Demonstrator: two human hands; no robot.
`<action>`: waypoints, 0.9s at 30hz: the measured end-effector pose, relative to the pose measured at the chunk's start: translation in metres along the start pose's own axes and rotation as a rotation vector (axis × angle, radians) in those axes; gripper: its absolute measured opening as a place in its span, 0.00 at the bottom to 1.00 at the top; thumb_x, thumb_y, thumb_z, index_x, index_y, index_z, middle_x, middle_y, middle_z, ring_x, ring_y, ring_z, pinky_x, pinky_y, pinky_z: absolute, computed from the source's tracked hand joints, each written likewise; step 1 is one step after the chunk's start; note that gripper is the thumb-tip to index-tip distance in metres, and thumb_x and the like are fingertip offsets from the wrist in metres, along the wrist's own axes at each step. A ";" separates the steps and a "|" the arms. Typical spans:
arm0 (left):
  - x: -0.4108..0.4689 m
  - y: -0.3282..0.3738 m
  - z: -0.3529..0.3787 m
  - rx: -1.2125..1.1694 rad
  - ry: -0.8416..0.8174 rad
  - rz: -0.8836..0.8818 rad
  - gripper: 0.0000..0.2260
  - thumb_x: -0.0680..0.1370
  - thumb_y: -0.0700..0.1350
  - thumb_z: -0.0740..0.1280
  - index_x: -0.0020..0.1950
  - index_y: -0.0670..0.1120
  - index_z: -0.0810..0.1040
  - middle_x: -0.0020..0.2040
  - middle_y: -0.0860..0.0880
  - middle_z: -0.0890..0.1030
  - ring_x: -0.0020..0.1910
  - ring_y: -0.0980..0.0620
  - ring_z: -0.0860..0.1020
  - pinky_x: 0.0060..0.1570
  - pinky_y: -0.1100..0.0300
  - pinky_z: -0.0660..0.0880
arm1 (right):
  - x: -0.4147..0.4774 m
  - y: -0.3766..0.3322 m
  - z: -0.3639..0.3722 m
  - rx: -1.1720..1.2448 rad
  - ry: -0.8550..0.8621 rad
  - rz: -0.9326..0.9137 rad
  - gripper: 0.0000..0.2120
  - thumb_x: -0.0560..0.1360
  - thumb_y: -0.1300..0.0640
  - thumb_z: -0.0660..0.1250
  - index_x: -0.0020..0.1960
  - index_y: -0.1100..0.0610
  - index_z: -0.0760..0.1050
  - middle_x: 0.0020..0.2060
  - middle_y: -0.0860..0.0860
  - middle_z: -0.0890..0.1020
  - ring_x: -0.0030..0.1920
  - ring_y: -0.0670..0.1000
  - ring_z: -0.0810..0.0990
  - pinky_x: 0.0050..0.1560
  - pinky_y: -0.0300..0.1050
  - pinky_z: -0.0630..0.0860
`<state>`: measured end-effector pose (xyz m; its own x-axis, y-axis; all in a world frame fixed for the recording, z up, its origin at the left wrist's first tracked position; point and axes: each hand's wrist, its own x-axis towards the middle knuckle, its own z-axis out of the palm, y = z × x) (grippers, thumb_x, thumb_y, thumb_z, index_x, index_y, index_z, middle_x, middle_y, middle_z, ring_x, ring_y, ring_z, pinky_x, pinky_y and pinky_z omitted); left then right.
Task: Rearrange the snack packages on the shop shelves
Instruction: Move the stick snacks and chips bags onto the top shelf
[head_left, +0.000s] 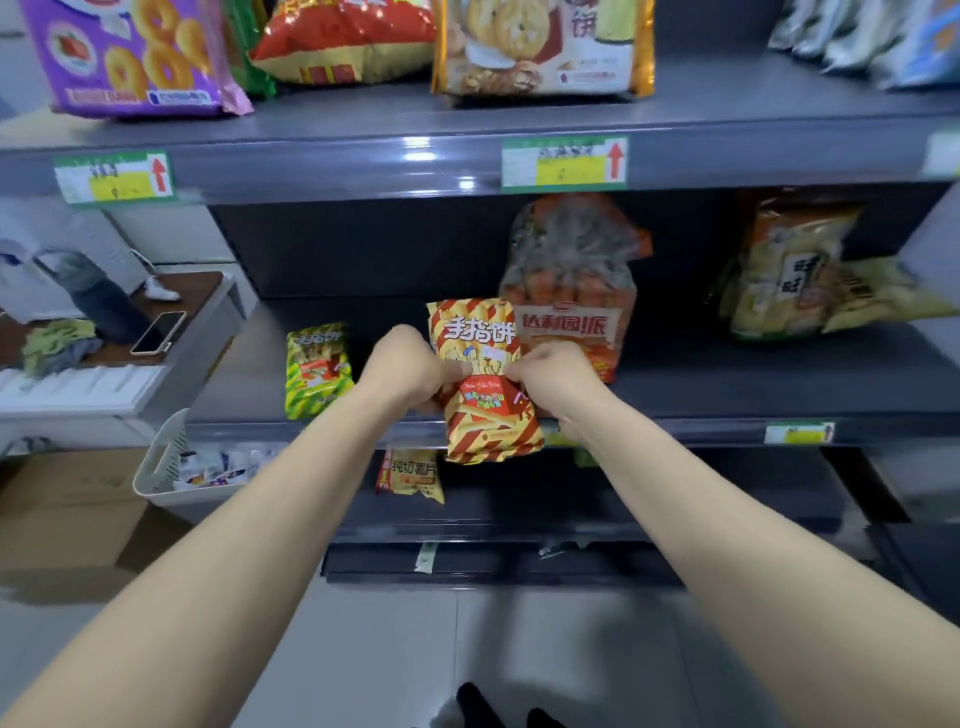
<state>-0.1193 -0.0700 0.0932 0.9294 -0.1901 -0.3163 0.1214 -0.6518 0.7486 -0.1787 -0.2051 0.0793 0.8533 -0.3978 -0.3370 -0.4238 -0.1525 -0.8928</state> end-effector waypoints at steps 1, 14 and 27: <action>-0.013 0.011 0.013 -0.002 -0.014 0.022 0.15 0.70 0.47 0.75 0.46 0.36 0.79 0.42 0.42 0.84 0.39 0.44 0.84 0.43 0.48 0.82 | -0.009 0.006 -0.019 -0.017 0.024 -0.010 0.09 0.75 0.61 0.67 0.51 0.67 0.77 0.49 0.60 0.82 0.45 0.56 0.82 0.53 0.54 0.80; -0.155 0.205 0.183 0.048 -0.102 0.495 0.15 0.70 0.50 0.75 0.35 0.41 0.75 0.43 0.41 0.84 0.41 0.43 0.84 0.42 0.47 0.82 | -0.116 0.048 -0.301 0.038 0.418 -0.212 0.06 0.73 0.58 0.69 0.39 0.58 0.77 0.33 0.50 0.80 0.35 0.47 0.79 0.34 0.41 0.75; -0.180 0.395 0.253 -0.050 -0.138 1.039 0.15 0.72 0.50 0.72 0.36 0.41 0.75 0.47 0.41 0.83 0.46 0.43 0.82 0.47 0.44 0.80 | -0.130 -0.004 -0.478 0.291 0.806 -0.549 0.03 0.74 0.58 0.70 0.47 0.53 0.77 0.40 0.47 0.81 0.40 0.46 0.80 0.38 0.40 0.75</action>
<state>-0.3263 -0.4786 0.2985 0.5377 -0.7227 0.4344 -0.6960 -0.0897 0.7124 -0.4332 -0.5851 0.2699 0.4032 -0.8469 0.3468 0.1466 -0.3143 -0.9379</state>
